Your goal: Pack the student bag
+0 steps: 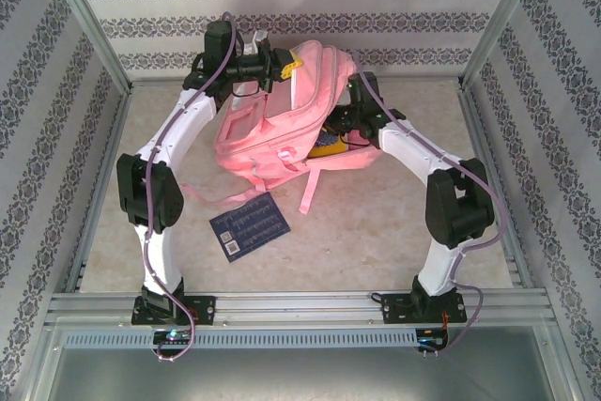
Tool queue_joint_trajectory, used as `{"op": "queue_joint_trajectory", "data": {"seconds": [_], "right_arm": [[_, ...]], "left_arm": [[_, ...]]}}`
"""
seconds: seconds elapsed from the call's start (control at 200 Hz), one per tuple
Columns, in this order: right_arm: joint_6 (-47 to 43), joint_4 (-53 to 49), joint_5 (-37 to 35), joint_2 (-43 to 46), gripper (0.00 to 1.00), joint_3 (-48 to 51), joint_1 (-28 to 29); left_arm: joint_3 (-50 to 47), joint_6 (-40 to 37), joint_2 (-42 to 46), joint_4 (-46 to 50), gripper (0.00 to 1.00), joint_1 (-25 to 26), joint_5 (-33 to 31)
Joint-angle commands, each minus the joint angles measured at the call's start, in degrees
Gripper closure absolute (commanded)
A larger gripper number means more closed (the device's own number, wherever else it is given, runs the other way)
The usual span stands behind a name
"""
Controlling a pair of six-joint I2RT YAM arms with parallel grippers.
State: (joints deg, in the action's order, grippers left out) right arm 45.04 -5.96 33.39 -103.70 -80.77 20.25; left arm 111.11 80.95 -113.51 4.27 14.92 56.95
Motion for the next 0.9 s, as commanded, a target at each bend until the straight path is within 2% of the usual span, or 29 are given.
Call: {"op": "queue_joint_trajectory", "data": {"seconds": [0.0, 0.16, 0.3, 0.425, 0.52, 0.625, 0.769, 0.894], "right_arm": [[-2.5, -0.1, -6.7, 4.2, 0.32, -0.3, -0.7], [-3.9, -1.4, -5.7, 8.0, 0.3, 0.7, -3.6], [-6.8, -4.4, -9.8, 13.7, 0.31, 2.0, -3.9], [-9.0, -8.5, -16.4, 20.3, 0.32, 5.1, -4.2], [-8.7, -12.6, -26.0, 26.8, 0.35, 8.9, -3.9], [-6.9, -17.8, -33.0, 33.3, 0.39, 11.4, -4.2], [-7.6, -23.4, -30.9, 40.5, 0.38, 13.6, -3.7], [-7.8, -25.8, -29.2, 46.4, 0.38, 17.4, -0.1]], "left_arm": [[3.8, 1.3, 5.1, -15.2, 1.0, 0.1, 3.6], [4.5, 1.4, 4.2, -15.1, 1.0, -1.0, 3.4], [5.5, -2.3, 3.3, -9.3, 1.0, -2.0, 2.9], [8.9, -10.5, 2.0, 3.2, 1.0, -2.5, 1.3], [13.0, -19.4, 0.0, 16.9, 1.0, -2.5, -1.5], [13.3, -20.8, -2.0, 20.3, 1.0, -2.3, -3.5], [15.9, -18.6, -6.7, 18.7, 1.0, -0.6, -4.0], [18.7, -17.4, -11.2, 18.5, 1.0, 1.5, -5.0]]}}
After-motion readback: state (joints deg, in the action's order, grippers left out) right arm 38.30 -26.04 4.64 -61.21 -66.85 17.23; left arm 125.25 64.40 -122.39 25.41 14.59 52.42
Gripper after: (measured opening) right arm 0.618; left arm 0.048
